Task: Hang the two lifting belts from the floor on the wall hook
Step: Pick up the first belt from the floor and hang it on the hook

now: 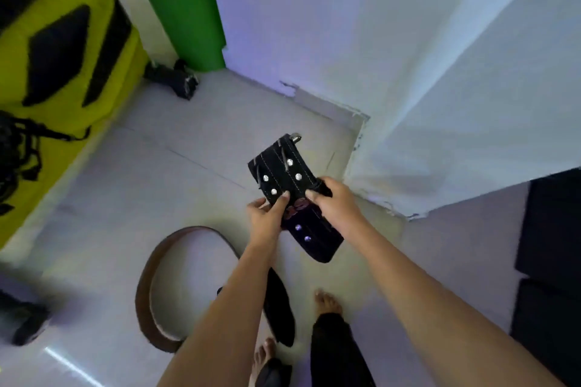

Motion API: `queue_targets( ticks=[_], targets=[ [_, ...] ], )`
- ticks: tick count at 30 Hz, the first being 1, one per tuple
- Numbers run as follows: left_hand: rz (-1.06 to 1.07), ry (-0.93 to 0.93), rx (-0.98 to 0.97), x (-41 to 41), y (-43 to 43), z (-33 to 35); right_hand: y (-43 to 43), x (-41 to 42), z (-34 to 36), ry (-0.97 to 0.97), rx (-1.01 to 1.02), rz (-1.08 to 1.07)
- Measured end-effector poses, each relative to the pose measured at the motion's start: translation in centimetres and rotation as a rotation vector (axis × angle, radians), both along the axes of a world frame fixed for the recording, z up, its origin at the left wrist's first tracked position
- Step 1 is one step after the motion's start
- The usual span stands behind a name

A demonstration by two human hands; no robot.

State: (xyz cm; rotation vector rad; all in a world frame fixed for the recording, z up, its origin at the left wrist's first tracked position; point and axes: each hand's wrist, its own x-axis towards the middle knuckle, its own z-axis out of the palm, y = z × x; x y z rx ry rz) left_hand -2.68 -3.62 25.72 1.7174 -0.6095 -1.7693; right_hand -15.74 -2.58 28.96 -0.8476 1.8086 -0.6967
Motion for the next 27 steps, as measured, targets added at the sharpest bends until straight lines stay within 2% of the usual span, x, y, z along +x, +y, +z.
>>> queue_targets(
  ticks=[4, 7, 14, 22, 27],
  targets=[
    [-0.103, 0.173, -0.127, -0.5, -0.8, 16.4, 1.7, -0.8, 17.0, -0.074, -0.169, -0.100],
    [-0.166, 0.257, -0.300, -1.6, -0.7, 27.6, 3.8, -1.7, 28.4, -0.114, -0.310, -0.165],
    [-0.257, 0.356, -0.757, -6.3, 2.2, 48.7, 10.1, -3.8, 46.5, -0.135, -0.653, -0.365],
    [-0.382, 0.546, -1.082, -11.2, 7.5, 64.1, 15.8, -6.3, 59.7, -0.097, -1.024, -0.551],
    [-0.466, 0.569, -1.173, -12.6, 10.4, 66.4, 18.1, -8.0, 65.2, -0.051, -1.143, -0.622]
  ],
)
